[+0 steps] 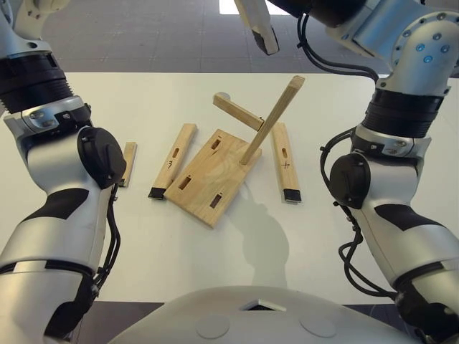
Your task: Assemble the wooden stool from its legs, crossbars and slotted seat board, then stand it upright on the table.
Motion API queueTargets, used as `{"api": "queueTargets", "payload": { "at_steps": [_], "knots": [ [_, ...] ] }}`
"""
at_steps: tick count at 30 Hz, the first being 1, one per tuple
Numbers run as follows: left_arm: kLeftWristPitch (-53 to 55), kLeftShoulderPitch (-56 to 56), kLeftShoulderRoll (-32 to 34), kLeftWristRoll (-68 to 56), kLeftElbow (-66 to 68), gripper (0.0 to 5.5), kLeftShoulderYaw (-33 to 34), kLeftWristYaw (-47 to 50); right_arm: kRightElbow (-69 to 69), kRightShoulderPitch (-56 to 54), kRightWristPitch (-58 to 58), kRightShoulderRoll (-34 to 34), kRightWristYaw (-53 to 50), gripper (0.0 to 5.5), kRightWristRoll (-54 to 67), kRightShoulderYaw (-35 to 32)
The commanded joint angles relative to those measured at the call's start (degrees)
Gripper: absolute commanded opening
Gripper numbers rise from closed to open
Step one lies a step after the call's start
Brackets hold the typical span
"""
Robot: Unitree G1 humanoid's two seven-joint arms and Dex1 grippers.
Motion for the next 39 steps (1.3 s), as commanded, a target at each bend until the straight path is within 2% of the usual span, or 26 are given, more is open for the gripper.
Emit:
{"api": "queueTargets", "payload": {
  "at_steps": [1,7,12,20,26,30,32,36,39],
  "knots": [
    [0.8,0.9,1.2,0.2,-0.4,2.02,0.2,-0.3,-0.6,1.0,-0.7,-1.2,-0.4,3.55,-0.3,0.4],
    [1.1,2.7,2.4,0.8,-1.8,2.02,-0.2,-0.2,0.0,0.4,-0.1,-2.3,-1.1,4.55,1.2,-0.9],
    [1.6,7.1,5.5,1.5,-4.3,2.02,0.5,-0.3,3.9,-2.7,0.5,-5.8,-3.9,5.37,7.4,-9.0],
    [-3.0,17.0,13.1,8.5,-11.6,2.02,1.3,-5.1,4.9,-3.3,-4.0,-19.1,-7.9,5.40,5.0,-15.0],
    [-7.6,26.1,15.3,12.0,-18.9,2.02,5.0,-5.7,1.3,7.8,7.2,-29.2,-6.0,5.40,10.7,-17.8],
    [-7.3,30.6,16.0,10.8,-21.3,2.02,8.1,-3.8,-8.2,15.4,14.6,-31.7,-1.9,5.40,19.8,-17.3],
    [-6.9,31.6,16.2,10.0,-21.4,2.02,9.1,-2.6,-18.3,22.8,17.0,-31.9,0.8,5.40,26.4,-15.7],
    [-6.8,33.2,16.3,9.1,-21.9,2.02,9.6,-1.3,-29.6,36.5,14.8,-26.2,-5.5,5.40,33.0,-6.5],
    [-7.1,33.4,16.2,8.7,-21.5,2.02,9.4,-0.4,-33.8,41.4,9.9,-20.3,-12.4,5.40,25.3,1.6]
  ]
}}
